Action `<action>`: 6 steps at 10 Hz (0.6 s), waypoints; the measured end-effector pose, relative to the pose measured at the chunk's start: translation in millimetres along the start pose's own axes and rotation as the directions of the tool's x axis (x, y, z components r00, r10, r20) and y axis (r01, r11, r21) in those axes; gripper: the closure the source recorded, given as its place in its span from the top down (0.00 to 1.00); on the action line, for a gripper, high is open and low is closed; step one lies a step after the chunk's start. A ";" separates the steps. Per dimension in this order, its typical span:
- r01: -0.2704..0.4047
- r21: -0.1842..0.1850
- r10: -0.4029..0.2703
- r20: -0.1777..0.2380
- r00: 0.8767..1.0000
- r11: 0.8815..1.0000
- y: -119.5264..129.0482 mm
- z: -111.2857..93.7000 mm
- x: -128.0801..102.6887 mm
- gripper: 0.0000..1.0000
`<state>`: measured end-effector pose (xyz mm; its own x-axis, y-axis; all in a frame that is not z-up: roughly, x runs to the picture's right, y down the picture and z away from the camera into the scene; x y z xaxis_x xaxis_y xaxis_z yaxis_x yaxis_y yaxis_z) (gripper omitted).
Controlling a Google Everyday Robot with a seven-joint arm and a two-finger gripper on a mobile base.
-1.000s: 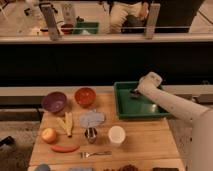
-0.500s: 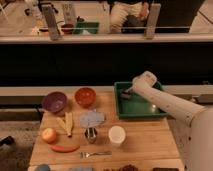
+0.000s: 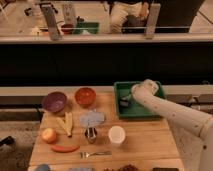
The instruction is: Wipe tray with brush
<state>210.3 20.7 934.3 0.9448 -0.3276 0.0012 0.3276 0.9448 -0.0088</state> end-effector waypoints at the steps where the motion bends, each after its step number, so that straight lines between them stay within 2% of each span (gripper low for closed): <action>1: -0.004 -0.005 0.004 -0.001 1.000 1.000 8.8 -1.2 2.2 0.02; 4: -0.019 -0.013 0.019 -0.033 0.999 1.000 34.5 -8.3 22.5 0.02; 6: -0.020 -0.012 0.019 -0.062 0.998 1.000 42.3 -13.5 31.7 0.02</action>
<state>254.1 50.1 920.5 0.9490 -0.3094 -0.0608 0.3087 0.9509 -0.0211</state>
